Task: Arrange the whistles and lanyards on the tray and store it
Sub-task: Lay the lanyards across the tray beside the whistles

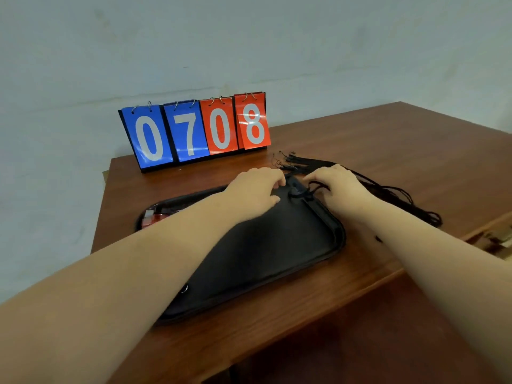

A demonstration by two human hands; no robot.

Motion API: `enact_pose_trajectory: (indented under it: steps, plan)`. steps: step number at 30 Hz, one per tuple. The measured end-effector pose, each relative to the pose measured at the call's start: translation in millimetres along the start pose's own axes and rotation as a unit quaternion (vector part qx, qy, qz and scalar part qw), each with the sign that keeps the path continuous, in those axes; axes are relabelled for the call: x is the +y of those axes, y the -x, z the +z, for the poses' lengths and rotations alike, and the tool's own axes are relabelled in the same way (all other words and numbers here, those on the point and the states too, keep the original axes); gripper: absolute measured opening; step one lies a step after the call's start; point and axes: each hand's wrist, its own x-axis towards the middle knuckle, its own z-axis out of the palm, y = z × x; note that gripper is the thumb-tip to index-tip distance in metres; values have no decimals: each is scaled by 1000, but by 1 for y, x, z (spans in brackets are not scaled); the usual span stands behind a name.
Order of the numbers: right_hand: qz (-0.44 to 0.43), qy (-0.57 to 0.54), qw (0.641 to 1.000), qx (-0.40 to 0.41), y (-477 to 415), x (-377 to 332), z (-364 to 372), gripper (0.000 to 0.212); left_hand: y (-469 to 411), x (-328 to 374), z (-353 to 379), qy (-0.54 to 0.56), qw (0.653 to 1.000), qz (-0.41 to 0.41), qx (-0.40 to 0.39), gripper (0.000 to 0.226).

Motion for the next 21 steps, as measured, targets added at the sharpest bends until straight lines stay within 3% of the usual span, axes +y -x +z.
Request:
enact_pose_trajectory:
  steps: [7,11,17,21]
  plan:
    - [-44,37,997,57,4,3,4,33,-21,26,28,-38,999,3,-6,33]
    - [-59,71,995,39,5,0,-2,27,-21,27,36,-18,1000,5,-1,24]
    - [-57,51,997,25,5,-12,-13,26,-16,25,30,14,1000,10,4,23]
    - [-100,80,991,28,10,-29,-13,45,-7,19,14,75,997,4,15,17]
